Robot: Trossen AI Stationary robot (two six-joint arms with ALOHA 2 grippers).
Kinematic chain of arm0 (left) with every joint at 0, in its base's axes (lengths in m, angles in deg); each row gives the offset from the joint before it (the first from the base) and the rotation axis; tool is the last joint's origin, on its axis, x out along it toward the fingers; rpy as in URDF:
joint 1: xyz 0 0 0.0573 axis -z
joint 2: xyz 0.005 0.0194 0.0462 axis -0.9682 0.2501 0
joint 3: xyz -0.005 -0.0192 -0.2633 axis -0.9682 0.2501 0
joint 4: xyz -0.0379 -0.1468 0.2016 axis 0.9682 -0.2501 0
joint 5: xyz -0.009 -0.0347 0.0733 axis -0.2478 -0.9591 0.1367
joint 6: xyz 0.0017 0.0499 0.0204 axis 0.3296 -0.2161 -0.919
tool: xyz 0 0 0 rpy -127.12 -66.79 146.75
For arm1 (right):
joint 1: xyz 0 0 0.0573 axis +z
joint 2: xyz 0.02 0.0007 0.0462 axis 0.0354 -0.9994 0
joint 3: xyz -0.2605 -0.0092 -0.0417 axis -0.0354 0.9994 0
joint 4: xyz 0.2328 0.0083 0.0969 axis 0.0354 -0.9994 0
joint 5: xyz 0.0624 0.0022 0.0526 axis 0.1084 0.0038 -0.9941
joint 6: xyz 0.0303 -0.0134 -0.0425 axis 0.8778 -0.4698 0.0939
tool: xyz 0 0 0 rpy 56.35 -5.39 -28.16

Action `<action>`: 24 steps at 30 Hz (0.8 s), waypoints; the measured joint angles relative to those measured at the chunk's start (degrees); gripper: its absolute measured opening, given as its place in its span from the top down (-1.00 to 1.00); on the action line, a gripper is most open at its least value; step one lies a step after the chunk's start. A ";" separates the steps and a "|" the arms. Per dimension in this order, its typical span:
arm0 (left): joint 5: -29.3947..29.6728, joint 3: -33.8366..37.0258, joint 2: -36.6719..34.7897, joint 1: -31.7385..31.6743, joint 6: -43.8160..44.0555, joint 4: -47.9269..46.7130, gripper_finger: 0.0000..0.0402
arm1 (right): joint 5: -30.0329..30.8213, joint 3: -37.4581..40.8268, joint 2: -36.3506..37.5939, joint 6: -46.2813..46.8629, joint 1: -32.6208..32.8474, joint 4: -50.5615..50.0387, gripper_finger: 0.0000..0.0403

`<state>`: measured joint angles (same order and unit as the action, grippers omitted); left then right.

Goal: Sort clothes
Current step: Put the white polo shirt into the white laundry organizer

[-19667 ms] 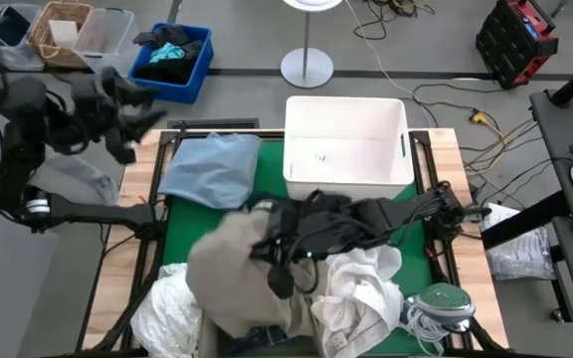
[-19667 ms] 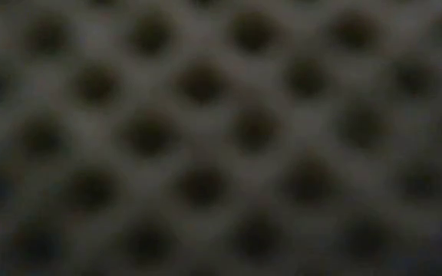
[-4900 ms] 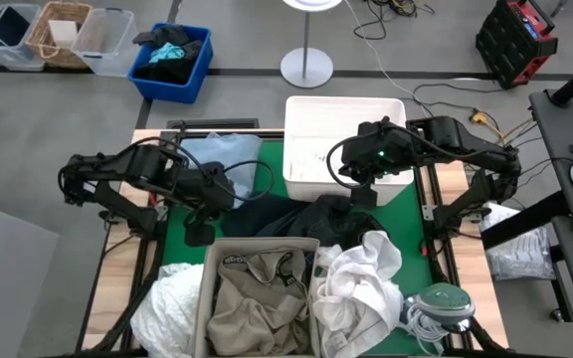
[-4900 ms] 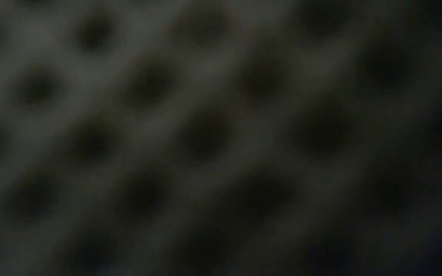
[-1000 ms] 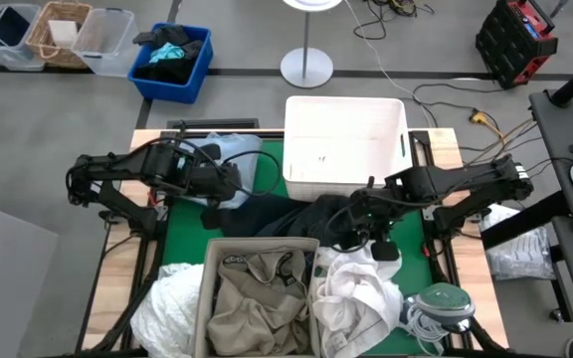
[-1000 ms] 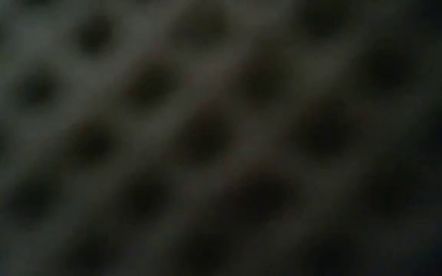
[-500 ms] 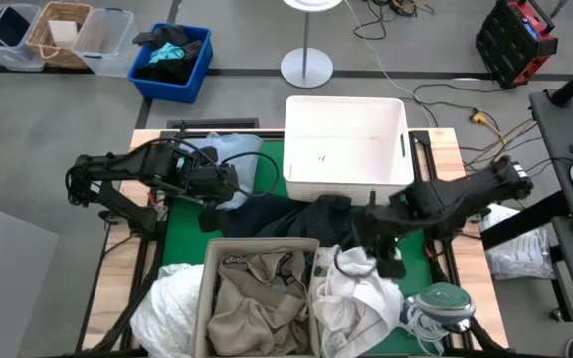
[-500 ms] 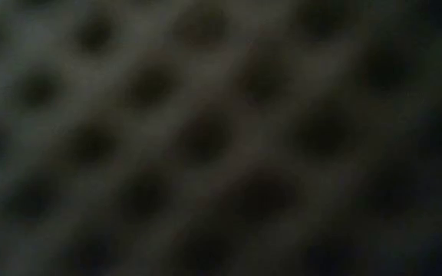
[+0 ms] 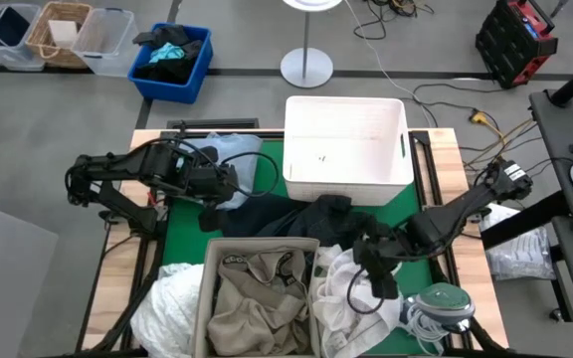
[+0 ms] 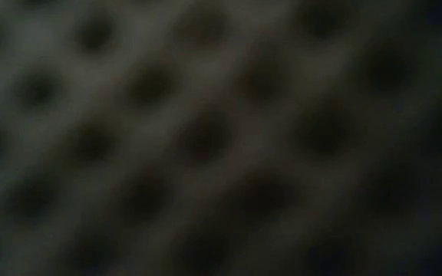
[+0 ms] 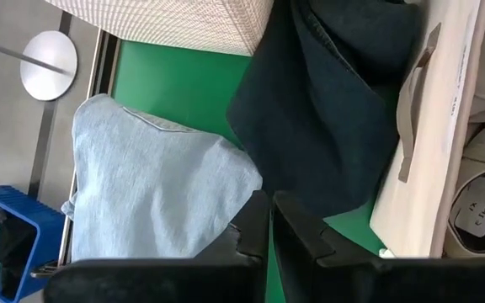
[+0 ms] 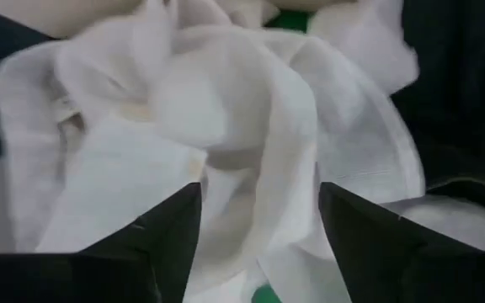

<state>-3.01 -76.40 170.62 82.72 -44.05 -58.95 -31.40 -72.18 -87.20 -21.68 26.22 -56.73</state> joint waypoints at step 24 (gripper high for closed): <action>1.76 0.09 0.13 -0.09 -4.12 3.98 1.00 | 2.56 10.96 1.20 5.31 -0.90 10.53 0.95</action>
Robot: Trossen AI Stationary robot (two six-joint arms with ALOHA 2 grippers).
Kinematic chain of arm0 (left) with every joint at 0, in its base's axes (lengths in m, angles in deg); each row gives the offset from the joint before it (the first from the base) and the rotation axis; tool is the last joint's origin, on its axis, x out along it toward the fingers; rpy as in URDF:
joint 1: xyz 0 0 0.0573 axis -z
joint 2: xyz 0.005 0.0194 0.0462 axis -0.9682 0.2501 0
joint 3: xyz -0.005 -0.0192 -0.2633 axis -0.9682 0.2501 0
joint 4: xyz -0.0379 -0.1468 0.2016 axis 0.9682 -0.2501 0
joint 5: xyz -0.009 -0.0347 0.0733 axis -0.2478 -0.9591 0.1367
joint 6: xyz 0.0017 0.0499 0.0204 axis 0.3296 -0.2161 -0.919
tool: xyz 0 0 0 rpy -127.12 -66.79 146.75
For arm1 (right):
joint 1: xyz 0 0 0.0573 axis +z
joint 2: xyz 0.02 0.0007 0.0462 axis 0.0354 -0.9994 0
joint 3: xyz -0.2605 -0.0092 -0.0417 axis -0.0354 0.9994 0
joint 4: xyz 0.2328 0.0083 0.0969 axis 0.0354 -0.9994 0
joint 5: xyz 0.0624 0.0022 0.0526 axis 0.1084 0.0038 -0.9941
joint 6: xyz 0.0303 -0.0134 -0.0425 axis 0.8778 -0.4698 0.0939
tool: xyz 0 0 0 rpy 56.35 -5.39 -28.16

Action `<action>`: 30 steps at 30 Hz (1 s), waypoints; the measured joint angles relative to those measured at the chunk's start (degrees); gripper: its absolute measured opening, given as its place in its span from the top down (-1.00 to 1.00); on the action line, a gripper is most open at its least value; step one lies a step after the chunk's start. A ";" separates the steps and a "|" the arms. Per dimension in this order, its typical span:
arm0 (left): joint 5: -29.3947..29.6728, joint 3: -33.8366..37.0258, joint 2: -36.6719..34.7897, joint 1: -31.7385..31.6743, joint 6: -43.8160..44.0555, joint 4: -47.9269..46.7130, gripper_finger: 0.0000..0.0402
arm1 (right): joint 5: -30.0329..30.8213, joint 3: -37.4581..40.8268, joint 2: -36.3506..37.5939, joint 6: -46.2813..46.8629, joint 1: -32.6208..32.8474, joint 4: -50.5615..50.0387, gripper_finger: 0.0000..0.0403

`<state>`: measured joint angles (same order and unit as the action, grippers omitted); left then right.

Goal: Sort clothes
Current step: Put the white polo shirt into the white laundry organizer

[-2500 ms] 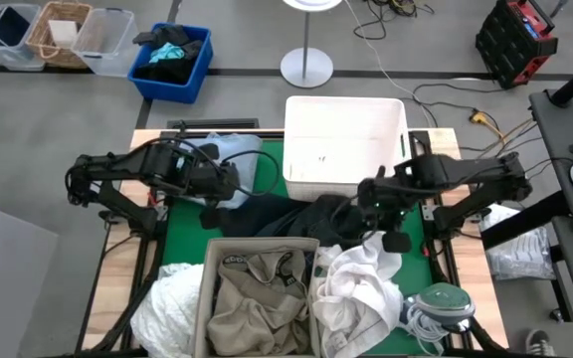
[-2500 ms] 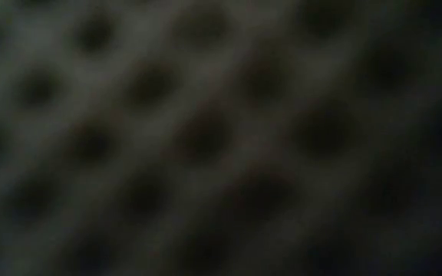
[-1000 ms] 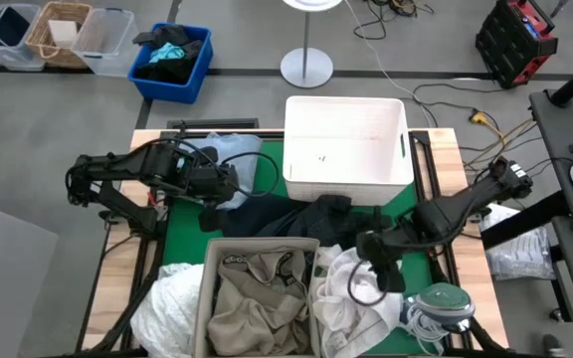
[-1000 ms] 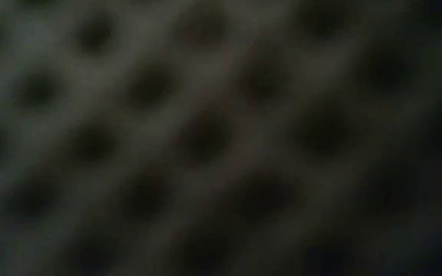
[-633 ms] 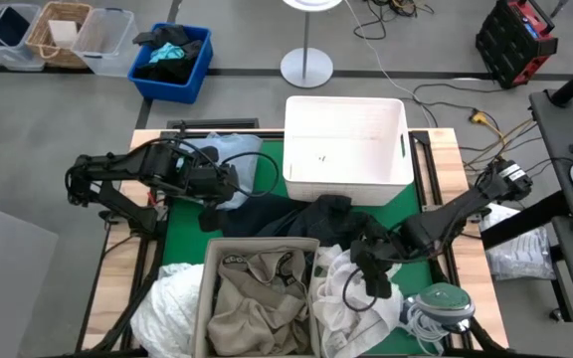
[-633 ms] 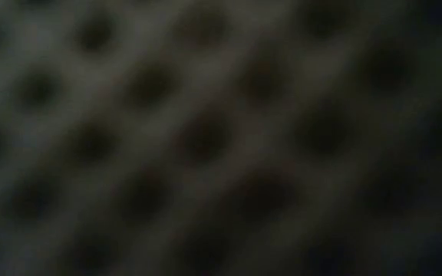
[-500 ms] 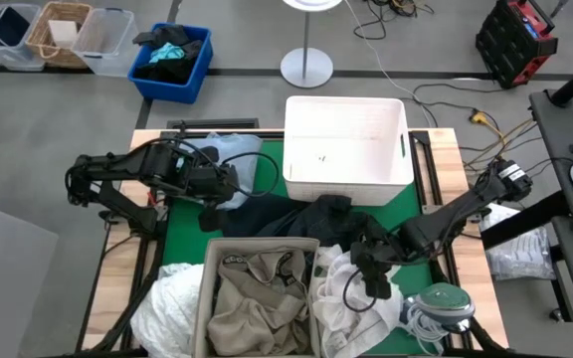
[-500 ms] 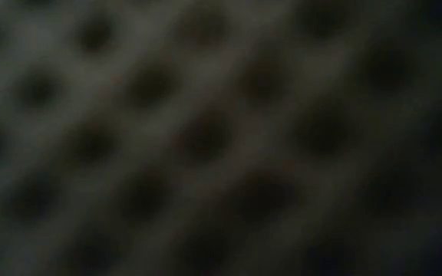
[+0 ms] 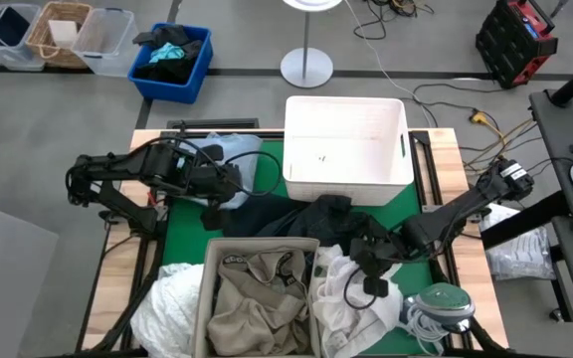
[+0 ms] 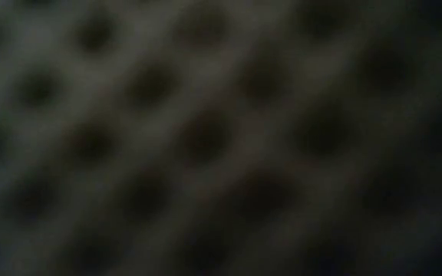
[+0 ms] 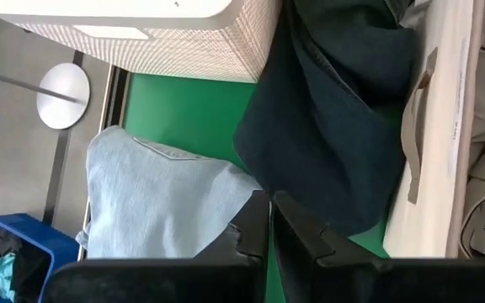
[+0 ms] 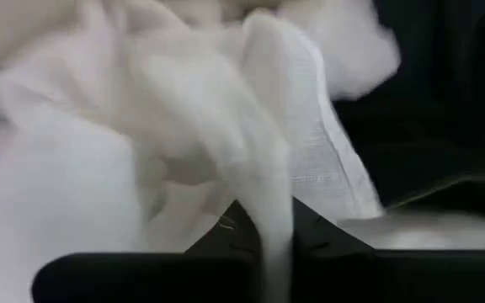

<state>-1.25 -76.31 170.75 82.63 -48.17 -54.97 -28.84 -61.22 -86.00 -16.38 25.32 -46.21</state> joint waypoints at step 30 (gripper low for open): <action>0.00 -4.28 0.07 0.00 1.24 1.02 1.00 | 49.77 -59.86 0.90 -99.82 -7.91 51.65 0.96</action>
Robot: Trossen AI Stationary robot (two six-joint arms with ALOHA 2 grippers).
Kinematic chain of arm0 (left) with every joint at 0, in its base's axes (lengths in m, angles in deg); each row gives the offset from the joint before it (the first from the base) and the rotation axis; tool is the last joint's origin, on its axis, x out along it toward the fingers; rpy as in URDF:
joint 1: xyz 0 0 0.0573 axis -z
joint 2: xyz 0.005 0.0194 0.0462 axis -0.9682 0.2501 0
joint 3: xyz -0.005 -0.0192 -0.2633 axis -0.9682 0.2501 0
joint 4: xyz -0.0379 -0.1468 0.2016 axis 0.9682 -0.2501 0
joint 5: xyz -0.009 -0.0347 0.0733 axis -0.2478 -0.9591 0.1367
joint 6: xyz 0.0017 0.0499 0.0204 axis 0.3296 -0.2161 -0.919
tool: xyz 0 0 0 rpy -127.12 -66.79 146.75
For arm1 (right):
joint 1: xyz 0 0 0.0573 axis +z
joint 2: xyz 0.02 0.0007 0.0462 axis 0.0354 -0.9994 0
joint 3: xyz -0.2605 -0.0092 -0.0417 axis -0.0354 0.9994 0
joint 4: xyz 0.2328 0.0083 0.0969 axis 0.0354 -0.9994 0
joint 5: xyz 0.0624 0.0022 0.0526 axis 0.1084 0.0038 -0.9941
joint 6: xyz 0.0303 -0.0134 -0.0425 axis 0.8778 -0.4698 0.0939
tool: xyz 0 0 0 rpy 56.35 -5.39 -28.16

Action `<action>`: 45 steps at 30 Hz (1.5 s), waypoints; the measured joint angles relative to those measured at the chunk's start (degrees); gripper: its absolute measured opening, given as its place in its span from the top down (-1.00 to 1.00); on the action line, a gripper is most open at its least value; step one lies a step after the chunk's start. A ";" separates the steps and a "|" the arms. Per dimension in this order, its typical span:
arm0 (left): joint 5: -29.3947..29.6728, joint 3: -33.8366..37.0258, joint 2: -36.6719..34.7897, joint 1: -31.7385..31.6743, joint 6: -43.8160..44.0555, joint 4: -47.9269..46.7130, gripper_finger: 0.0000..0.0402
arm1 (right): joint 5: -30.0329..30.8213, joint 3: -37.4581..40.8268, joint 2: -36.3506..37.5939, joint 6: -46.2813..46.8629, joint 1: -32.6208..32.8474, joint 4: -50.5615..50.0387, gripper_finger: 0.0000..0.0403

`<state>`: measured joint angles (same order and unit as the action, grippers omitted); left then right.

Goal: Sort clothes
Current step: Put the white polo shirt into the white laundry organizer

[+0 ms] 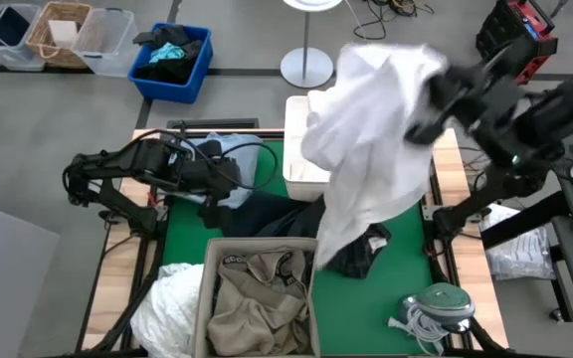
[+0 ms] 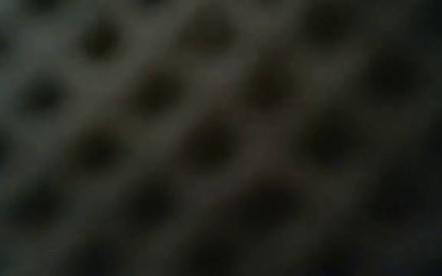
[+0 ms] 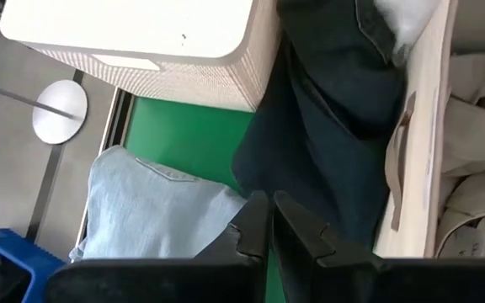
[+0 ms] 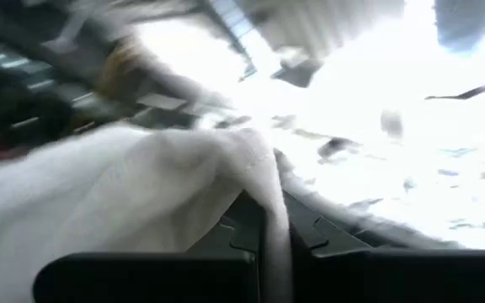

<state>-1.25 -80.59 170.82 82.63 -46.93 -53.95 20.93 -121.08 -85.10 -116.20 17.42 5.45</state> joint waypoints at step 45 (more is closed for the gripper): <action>14.06 -1.62 -1.40 0.17 5.93 -5.04 1.00 | -36.94 -14.20 -24.79 8.22 -61.47 29.99 0.96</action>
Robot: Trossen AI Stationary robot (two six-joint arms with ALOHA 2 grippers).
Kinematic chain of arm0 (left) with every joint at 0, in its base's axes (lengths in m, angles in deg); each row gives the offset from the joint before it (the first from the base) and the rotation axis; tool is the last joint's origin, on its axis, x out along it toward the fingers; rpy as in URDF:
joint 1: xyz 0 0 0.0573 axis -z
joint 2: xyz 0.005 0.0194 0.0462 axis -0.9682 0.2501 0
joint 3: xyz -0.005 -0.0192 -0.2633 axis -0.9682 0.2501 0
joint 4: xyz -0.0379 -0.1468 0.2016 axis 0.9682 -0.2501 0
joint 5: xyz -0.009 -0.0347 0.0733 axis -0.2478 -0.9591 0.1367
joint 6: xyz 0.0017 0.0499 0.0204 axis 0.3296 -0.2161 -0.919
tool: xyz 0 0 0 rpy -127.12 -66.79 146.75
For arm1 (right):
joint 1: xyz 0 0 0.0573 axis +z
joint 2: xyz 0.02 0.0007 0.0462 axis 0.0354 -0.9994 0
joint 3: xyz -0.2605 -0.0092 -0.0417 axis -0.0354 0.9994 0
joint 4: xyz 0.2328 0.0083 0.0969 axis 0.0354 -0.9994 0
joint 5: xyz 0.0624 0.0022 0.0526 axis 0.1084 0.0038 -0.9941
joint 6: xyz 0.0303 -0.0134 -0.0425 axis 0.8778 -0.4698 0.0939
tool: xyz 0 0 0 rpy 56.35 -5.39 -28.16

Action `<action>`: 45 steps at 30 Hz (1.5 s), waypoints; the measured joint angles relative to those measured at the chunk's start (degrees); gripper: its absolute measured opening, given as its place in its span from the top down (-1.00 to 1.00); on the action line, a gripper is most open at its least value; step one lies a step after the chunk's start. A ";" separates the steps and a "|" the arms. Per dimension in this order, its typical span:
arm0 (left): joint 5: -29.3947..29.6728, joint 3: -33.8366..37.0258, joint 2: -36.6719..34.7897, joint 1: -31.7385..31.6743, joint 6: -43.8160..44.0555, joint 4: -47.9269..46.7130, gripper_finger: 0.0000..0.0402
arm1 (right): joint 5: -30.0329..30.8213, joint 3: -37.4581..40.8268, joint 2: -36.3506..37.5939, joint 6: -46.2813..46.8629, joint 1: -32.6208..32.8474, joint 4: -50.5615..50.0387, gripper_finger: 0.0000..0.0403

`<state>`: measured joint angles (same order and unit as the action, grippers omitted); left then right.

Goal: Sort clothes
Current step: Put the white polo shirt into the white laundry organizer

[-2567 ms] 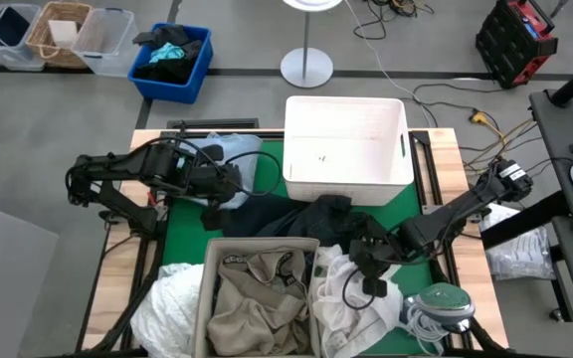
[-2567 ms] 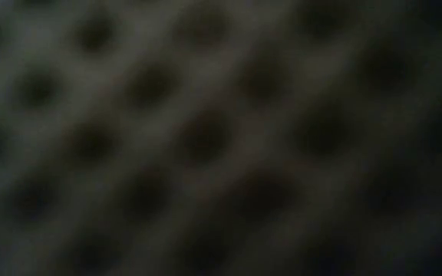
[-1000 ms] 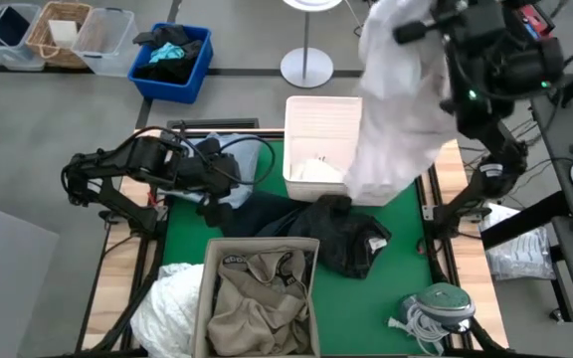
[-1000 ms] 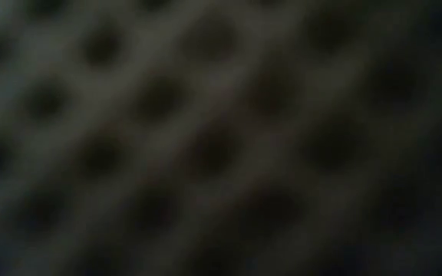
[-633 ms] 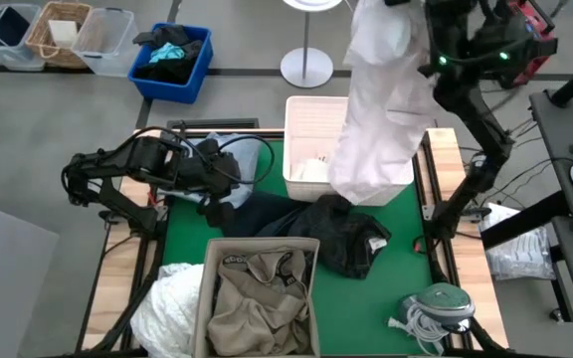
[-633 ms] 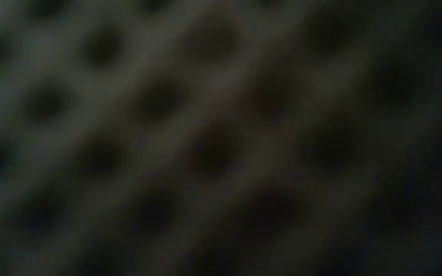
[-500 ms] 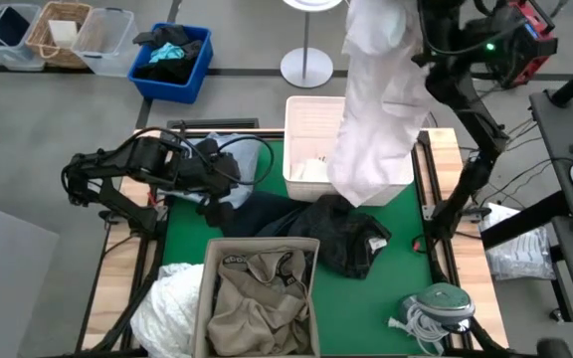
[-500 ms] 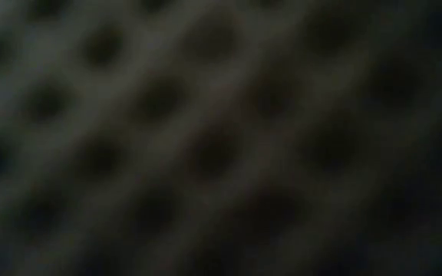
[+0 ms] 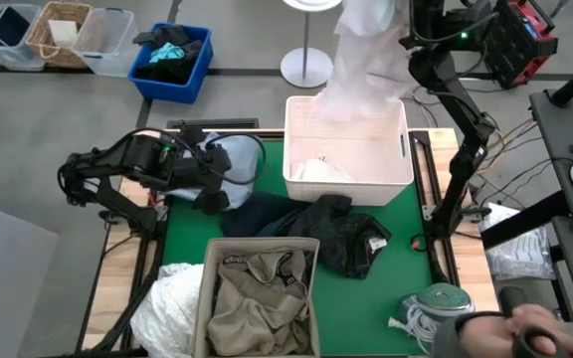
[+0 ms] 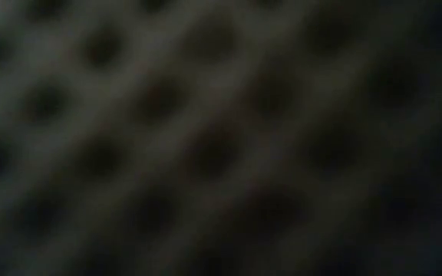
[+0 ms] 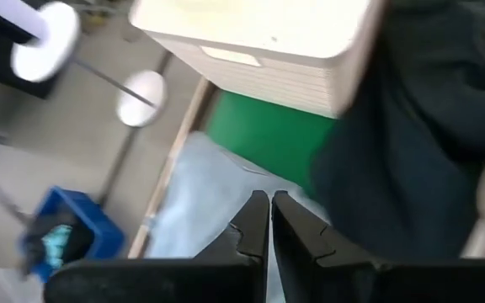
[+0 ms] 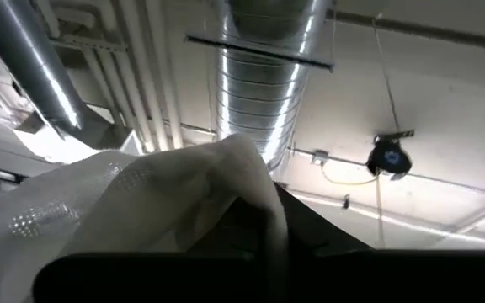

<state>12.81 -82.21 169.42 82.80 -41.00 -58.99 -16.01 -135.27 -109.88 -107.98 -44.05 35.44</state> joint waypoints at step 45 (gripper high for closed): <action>15.50 -19.54 1.82 -15.74 -6.93 5.20 1.00 | -21.15 0.07 6.84 58.24 1.19 -94.49 0.96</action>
<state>28.31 -101.75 171.24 67.07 -47.93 -53.79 -37.16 -135.21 -103.04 -49.74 -42.86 -59.05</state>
